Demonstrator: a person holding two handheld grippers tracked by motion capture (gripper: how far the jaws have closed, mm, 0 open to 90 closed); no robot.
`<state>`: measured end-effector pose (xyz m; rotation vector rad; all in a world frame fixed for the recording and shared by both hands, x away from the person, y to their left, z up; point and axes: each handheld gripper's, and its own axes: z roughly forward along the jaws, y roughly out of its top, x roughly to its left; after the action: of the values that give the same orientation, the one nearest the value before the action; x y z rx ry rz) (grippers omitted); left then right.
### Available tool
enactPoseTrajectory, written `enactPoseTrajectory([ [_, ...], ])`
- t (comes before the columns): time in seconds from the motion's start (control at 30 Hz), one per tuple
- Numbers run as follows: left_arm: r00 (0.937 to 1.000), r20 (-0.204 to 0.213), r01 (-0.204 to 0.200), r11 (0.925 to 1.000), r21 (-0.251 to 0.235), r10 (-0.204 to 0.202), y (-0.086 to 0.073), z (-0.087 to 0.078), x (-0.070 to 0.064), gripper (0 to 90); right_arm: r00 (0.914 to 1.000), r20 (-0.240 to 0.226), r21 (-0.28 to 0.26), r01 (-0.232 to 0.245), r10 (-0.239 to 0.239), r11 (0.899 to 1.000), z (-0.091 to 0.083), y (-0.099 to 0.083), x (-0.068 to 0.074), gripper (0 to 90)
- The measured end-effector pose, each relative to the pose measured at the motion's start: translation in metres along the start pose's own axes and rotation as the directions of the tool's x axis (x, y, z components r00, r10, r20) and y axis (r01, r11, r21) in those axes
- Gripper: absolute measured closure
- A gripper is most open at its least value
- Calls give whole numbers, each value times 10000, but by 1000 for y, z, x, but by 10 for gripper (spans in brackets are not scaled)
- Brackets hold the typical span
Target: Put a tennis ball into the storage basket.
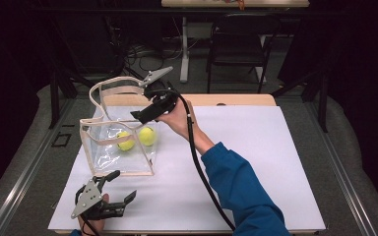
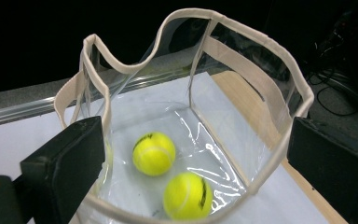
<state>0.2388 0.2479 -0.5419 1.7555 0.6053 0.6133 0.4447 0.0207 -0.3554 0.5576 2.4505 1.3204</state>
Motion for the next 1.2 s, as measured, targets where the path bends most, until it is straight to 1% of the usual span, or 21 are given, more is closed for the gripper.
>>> enactPoseTrajectory([
  [0.3,10000,-18,-16,10000,26,16,1,2,-1,159,9995,-281,204,-147,153,9997,-11,-13,-6,7],
  [0.43,10000,-2,-14,10000,21,14,2,4,-2,159,9990,-369,411,-243,258,9989,-16,-20,-8,0],
  [0.53,10000,29,-62,10000,75,62,2,5,-2,159,9992,-340,494,-205,222,9986,-19,-26,-8,0],
  [0.63,10000,-37,-48,10000,66,49,2,4,-2,159,9993,-323,354,-186,197,9992,-24,-32,-9,0],
  [0.87,9999,-105,-82,9999,97,83,1,2,-2,159,9992,-336,211,-222,229,9995,-35,-42,-10,0],
  [1.1,10000,-46,-83,9999,125,84,1,3,-3,159,9994,-229,315,-270,277,9991,-45,-54,-10,0],
  [1.2,10000,-46,-83,9999,125,84,1,3,-3,159,9994,-229,315,-270,277,9991,-45,-54,-10,0],
])
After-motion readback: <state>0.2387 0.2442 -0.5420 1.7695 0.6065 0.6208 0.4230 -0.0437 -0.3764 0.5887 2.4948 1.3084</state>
